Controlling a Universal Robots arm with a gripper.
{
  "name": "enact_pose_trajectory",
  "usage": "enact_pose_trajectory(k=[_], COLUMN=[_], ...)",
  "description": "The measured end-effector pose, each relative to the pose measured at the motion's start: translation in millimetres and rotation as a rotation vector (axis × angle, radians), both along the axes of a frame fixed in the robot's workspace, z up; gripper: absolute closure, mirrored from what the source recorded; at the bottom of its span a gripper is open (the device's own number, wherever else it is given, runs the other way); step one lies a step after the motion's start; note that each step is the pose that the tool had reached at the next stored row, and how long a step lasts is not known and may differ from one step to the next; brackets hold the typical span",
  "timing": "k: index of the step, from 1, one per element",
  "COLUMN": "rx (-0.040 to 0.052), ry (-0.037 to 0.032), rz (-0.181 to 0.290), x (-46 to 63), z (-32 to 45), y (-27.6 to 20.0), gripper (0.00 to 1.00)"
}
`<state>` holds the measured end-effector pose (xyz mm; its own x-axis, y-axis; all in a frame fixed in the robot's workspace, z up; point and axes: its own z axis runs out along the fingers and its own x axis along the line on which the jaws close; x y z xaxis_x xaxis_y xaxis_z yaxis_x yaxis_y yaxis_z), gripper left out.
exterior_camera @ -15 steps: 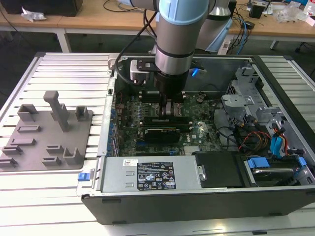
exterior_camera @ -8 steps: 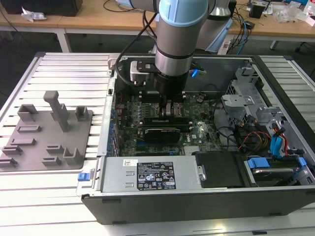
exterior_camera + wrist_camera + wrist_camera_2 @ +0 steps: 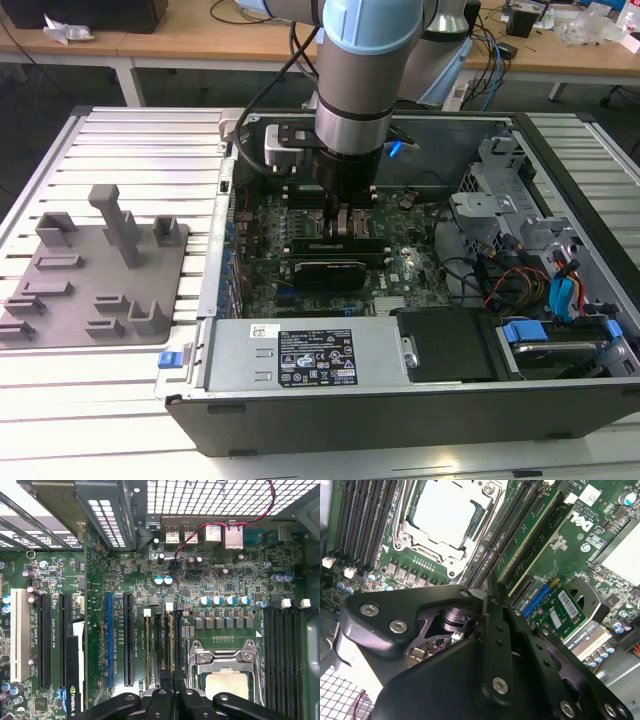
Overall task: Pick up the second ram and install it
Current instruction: 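Insert the second ram into the second slot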
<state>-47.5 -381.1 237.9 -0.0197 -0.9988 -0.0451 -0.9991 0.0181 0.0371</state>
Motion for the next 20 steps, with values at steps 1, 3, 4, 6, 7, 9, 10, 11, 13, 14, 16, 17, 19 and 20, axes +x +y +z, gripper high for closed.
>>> enact_pose_trajectory(k=[1,3,4,6,7,9,10,11,13,14,16,17,19,20], rx=[0.0,0.0001,0.0001,0.0004,0.0003,0.0003,0.0003,0.0001,0.0002,0.0001,0.0002,0.0001,0.0001,0.0001], ry=[0.0,0.0,0.0,-0.0001,0.0001,-0.0001,-0.0001,0.0,0.0,0.0001,0.0,0.0,0.0001,0.0], rz=[0.0,0.0,0.0,0.0,0.0,0.0,0.0,0.0,0.0,0.0,0.0,0.0,0.0,0.0], x=[0.0,0.0,0.0,0.0,0.0,0.0,0.0,0.0,0.0,0.0,0.0,0.0,0.0,0.0], z=[0.0,-0.1,-0.3,-1.9,-2.6,-4.4,-4.8,-5.4,-6.6,-7.9,-9.3,-9.4,-9.6,-9.7], y=[0.0,0.0,0.0,0.1,0.0,0.0,0.0,0.0,0.0,0.0,0.0,0.0,0.0,0.0], gripper=[0.91,0.91,0.91,0.91,0.91,0.91,0.91,0.91,0.91,0.91,0.91,0.91,0.91,0.91])
